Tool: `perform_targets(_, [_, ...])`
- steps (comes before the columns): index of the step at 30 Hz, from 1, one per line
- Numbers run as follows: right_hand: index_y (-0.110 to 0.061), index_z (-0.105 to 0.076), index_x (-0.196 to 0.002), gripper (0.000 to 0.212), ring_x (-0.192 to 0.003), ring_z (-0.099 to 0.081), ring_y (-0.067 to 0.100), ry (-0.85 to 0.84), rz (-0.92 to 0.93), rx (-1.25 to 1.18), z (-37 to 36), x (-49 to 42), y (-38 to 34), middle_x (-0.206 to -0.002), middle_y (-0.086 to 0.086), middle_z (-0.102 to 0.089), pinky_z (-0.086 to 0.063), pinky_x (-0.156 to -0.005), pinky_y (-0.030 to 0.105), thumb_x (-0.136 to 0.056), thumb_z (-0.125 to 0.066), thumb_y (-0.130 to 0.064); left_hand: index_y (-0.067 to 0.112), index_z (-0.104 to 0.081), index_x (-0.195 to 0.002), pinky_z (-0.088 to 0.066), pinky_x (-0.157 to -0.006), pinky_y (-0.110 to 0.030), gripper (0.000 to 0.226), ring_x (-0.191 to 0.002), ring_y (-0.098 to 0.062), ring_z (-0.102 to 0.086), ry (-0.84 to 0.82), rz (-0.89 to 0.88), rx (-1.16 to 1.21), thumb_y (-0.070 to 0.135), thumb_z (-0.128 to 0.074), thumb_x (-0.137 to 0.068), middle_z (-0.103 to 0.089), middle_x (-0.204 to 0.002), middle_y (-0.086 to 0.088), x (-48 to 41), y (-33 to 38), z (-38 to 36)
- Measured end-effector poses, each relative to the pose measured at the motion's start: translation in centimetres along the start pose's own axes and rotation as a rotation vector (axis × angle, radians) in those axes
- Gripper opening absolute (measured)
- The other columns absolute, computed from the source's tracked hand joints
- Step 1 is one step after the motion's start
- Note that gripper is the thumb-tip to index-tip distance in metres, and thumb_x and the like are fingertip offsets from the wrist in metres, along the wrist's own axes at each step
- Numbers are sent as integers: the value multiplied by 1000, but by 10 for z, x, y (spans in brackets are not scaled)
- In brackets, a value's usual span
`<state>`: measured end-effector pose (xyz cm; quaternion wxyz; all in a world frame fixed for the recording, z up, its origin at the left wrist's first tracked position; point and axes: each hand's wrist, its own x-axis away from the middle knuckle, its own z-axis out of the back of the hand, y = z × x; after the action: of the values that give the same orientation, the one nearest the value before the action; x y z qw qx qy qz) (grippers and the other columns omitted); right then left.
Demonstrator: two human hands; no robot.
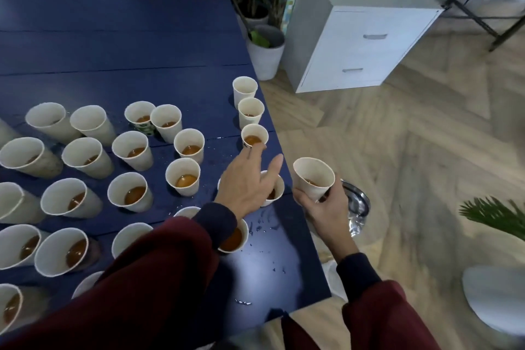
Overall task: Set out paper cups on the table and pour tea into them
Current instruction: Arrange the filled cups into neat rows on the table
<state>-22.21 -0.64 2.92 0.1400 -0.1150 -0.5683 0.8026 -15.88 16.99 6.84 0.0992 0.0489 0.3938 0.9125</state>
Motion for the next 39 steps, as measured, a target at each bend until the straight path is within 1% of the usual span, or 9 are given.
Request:
perform_targets(3, [-31,-57,-110,49,-93,-68,5,2,-37,-32,6,-2,12,-101,-20,-71,-53,-78,21,-78,-87,-8,16,-51,-129,-41,-90,-36,52,-116,-26,-51,-72,17,-216,55,-50,-94,-54,-127,-6,4,-5,-13])
perform_targets(8, [-31,-57,-109,52,-96,-68,4,-57,-47,-48,18,-23,30,-104,-11,-71,-52,-83,20,-76,-87,-6,12,-28,-150,-40,-101,-40,91,-125,-29,-45,-257,-34,-666,63,-64,-83,-47,-139,-11,-5,-16,-41])
perform_targets(11, [-30,-57,-111,51,-99,-68,8,-112,-57,-63,23,-38,40,-110,-5,-71,-54,-86,25,-77,-87,-7,13,-30,-148,-38,-104,-44,77,-124,-29,-46,-230,-36,-782,51,-62,-88,-50,-138,-10,-5,-13,-54])
perform_targets(14, [-30,-58,-109,47,-95,-69,4,-176,-73,-72,23,-52,46,-105,-7,-72,-56,-83,24,-79,-86,-8,20,-41,-136,-41,-97,-40,60,-120,-25,-48,-200,-22,-721,49,-62,-88,-53,-133,-5,0,-11,-58])
perform_targets(18, [-28,-62,-115,49,-102,-70,16,-268,-100,4,7,-74,61,-109,-5,-74,-57,-91,50,-73,-88,-30,21,-53,-125,-45,-85,-37,56,-105,-22,-55,-93,-55,-581,51,-67,-80,-61,-119,-2,20,-3,-56])
perform_targets(21, [-23,-65,-116,49,-102,-71,18,-344,-78,26,-12,-85,69,-108,-2,-75,-56,-90,53,-73,-88,-32,24,-55,-117,-47,-71,-27,54,-94,-15,-56,-19,-36,-418,53,-73,-76,-62,-110,4,38,7,-47])
perform_targets(31, [-29,-61,-109,40,-91,-66,-1,-525,32,55,-68,-94,57,-100,-15,-71,-50,-78,21,-77,-85,-34,25,-44,-96,-29,-58,-24,41,-71,-7,-44,212,201,-182,43,-76,-76,-50,-86,13,42,16,-1])
perform_targets(34, [-33,-61,-107,39,-88,-64,-7,-538,39,113,-72,-94,59,-95,-26,-68,-45,-73,14,-76,-84,-36,27,-42,-95,-33,-58,-24,45,-74,-10,-50,216,209,-145,43,-78,-74,-53,-87,12,41,19,8])
perform_targets(39, [-25,-62,-109,47,-86,-65,-2,-526,45,92,-65,-88,62,-96,-16,-70,-46,-72,12,-71,-89,-33,28,-40,-101,-34,-67,-23,48,-84,-9,-50,146,232,-152,45,-78,-76,-56,-98,10,43,26,15])
